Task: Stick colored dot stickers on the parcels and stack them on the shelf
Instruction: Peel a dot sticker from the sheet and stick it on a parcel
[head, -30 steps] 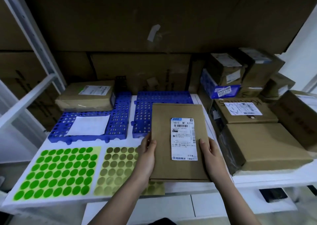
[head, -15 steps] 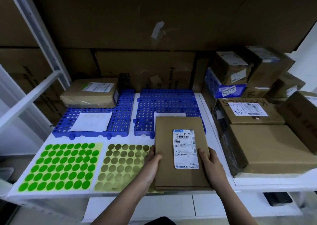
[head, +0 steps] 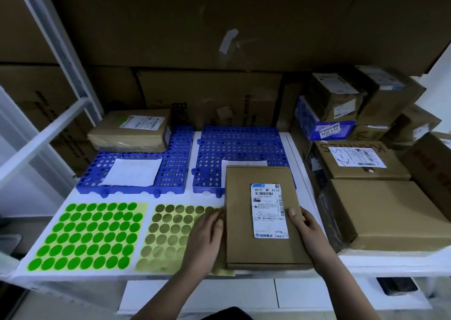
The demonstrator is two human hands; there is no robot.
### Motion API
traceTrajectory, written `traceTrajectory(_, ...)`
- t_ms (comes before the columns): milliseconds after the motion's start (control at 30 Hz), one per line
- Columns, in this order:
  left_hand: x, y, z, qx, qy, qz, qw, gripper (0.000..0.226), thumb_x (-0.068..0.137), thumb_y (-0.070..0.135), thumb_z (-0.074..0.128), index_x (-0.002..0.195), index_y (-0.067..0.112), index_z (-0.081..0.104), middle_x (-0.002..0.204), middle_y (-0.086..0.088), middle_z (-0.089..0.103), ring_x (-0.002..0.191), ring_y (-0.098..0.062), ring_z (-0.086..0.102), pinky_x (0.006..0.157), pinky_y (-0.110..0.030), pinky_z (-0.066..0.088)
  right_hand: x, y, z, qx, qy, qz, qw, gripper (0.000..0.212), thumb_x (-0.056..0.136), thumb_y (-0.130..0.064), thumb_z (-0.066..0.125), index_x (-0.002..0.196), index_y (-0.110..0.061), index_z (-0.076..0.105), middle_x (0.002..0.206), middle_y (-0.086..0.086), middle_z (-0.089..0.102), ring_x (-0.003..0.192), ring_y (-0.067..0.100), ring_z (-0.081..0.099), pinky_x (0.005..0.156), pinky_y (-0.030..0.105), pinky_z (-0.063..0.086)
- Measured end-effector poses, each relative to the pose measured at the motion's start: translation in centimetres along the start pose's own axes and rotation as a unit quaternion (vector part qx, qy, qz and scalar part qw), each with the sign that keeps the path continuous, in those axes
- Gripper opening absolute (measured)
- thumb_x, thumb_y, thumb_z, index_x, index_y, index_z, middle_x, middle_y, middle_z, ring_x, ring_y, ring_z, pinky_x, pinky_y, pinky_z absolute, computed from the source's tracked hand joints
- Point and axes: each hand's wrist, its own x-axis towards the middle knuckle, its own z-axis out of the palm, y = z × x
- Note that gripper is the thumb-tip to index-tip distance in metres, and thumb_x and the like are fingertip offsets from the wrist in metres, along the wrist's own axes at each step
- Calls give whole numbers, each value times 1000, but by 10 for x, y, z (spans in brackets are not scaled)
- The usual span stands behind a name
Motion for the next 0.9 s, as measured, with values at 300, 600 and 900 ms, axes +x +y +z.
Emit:
traceTrajectory(300,7,-58,-10,324,-51,25,944,54,85,49,36,133,27,47,140,-1,50,132,-24,35,108,-35,10,6,-1,-1,12,-11,-3,1000,43,91,-46,55,129,-26,52,112,1,67,95,19,67,69,31,51)
traceTrajectory(600,16,-70,-16,322,-21,40,946,65,84,56,24,141,29,41,153,4,31,143,-22,20,111,-36,-2,7,-1,2,23,13,-20,999,43,93,-40,55,131,-22,50,115,4,62,92,15,63,63,26,48)
traceTrajectory(900,15,-72,-12,319,-15,40,947,56,85,52,34,134,27,45,145,0,44,136,-27,35,109,-51,26,17,3,0,-30,29,-21,999,47,93,-44,53,133,-19,47,116,4,60,93,14,61,69,30,47)
